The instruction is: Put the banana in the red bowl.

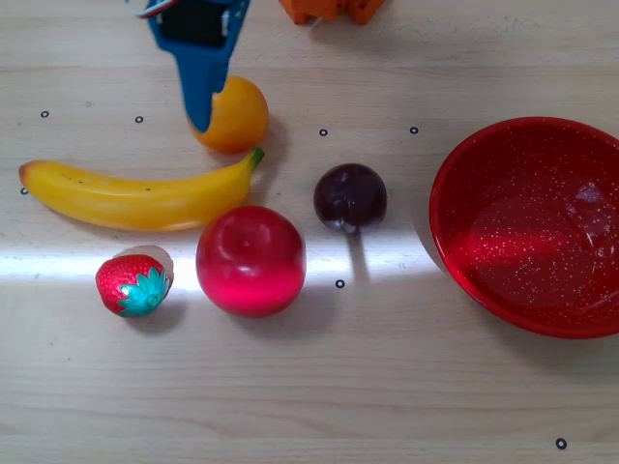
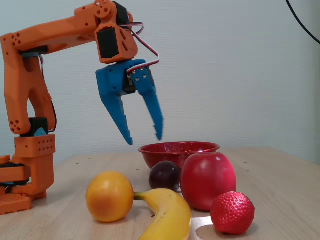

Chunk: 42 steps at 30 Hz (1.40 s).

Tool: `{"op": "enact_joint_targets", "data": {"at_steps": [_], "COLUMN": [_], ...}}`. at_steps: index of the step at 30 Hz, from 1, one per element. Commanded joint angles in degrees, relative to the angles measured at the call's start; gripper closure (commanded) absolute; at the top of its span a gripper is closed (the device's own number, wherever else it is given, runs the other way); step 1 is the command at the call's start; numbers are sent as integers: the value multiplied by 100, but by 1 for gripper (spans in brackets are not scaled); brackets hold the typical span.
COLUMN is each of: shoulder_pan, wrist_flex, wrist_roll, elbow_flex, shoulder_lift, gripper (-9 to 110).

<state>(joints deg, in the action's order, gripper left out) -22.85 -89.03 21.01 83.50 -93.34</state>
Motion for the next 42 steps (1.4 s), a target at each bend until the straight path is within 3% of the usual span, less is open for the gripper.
{"op": "enact_joint_targets", "data": {"at_steps": [1,8,21,42], "shoulder_pan": [-246,-747,-1151,-1283], "wrist_flex": [-141,-211,387,519], "wrist_roll": [281,501,501,193], "elbow_flex": [-686,-1380,-2215,-2619], "shoulder_lift": [-44,905,2259,3331], "gripper": [77,58,46,45]}}
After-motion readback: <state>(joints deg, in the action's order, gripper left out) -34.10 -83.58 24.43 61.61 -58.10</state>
